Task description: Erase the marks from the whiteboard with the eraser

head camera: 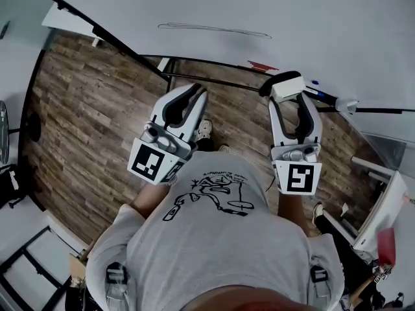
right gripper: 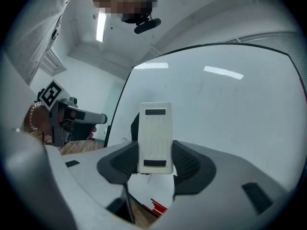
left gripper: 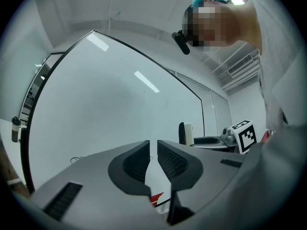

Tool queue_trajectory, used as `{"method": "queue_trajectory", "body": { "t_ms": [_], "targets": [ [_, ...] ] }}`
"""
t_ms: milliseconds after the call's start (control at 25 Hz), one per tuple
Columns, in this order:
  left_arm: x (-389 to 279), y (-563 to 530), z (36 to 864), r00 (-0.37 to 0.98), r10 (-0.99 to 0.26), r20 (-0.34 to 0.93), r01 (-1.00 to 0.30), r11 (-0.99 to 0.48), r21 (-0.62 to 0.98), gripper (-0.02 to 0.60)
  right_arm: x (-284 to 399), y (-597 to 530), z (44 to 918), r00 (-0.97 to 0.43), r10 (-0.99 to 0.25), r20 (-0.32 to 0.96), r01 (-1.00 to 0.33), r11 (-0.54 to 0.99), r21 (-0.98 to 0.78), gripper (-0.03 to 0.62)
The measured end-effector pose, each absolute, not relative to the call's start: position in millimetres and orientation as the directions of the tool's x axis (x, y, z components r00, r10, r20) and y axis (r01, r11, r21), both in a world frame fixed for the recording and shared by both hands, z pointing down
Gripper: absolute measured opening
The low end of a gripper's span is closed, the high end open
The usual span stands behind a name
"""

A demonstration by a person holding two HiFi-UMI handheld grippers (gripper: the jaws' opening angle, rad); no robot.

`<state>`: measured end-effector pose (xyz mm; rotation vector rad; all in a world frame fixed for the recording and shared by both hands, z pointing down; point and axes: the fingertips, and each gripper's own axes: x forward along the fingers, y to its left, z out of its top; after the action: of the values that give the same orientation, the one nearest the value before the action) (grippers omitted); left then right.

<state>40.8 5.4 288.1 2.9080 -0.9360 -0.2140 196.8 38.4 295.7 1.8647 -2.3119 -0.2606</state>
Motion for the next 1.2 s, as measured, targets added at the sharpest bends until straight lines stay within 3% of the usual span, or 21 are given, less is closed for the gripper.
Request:
{"method": "queue_trajectory", "body": {
  "t_ms": [320,440,640,1000,1200],
  "targets": [
    [25,-40,288,0.821,-0.560,-0.112,-0.548,-0.827,0.126,0.061,193,-11,287,-0.059,-0.998,0.015,-0.886,0.059,0.459,0.227],
    [21,-52,288,0.828,-0.547,-0.121,-0.533,-0.836,0.128,0.061,199,-22,296,0.027,-0.996,0.087,-0.819,0.028,0.573,0.227],
    [15,-68,292,0.842,-0.524,-0.128,-0.508,-0.851,0.135,0.061,205,-46,297,0.120,-0.991,0.061,-0.717,-0.044,0.696,0.227],
    [13,-80,304,0.857,-0.503,-0.109,-0.486,-0.861,0.153,0.061,220,-78,303,0.193,-0.980,0.039,-0.615,-0.090,0.784,0.227],
    [17,-85,300,0.851,-0.508,-0.135,-0.489,-0.859,0.150,0.061,228,-92,315,0.188,-0.981,0.051,-0.625,-0.080,0.777,0.227]
  ]
}}
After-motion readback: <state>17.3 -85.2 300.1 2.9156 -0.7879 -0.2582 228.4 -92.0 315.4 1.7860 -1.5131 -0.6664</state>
